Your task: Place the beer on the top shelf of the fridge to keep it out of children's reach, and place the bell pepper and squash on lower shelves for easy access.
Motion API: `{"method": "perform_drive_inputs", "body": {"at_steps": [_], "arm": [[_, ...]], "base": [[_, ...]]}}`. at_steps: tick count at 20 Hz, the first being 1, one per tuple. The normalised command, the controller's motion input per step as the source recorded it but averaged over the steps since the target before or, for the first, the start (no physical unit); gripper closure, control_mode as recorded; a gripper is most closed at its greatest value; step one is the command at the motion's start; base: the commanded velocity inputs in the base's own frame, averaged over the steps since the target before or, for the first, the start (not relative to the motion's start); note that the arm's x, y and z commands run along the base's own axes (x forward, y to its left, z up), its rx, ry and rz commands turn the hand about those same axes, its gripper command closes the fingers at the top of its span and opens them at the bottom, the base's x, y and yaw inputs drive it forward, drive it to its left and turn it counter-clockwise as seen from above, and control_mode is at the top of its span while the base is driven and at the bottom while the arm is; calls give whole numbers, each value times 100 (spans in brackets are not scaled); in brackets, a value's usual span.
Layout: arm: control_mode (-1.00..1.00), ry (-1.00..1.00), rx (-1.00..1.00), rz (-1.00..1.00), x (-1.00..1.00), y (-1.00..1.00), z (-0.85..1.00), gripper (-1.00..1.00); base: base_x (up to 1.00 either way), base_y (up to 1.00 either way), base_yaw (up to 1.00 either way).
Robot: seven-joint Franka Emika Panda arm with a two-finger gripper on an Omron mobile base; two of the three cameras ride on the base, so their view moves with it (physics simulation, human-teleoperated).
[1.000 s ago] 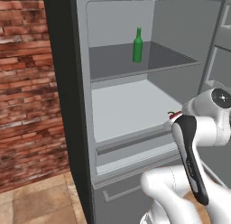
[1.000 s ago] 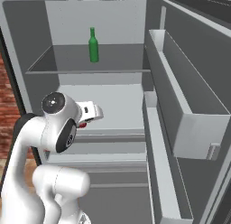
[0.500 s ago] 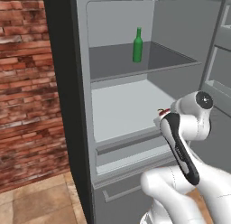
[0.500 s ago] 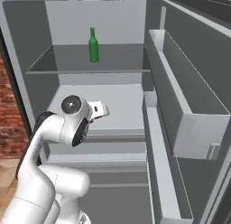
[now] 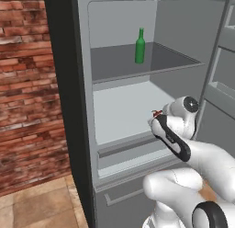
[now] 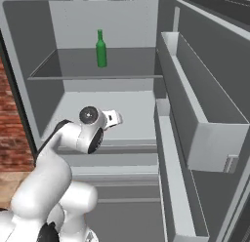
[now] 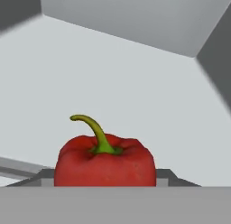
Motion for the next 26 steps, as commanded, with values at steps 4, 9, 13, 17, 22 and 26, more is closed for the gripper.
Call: {"method": "perform_drive_inputs", "body": {"at_steps": [4, 9, 13, 17, 22, 26], "arm": [[-100, 0, 0, 2, 76, 0, -37, 100], [-100, 0, 0, 0, 84, 3, -11, -100], [-100, -1, 0, 0, 66, 13, 0, -100], [-100, -3, 0, 0, 39, 12, 0, -100], [-100, 0, 0, 0, 7, 0, 6, -100], [-100, 0, 0, 0, -20, 0, 30, -100]], "base": [[0, 0, 0], [0, 0, 0], [0, 0, 0], [0, 0, 0], [0, 0, 0], [0, 0, 0]]}}
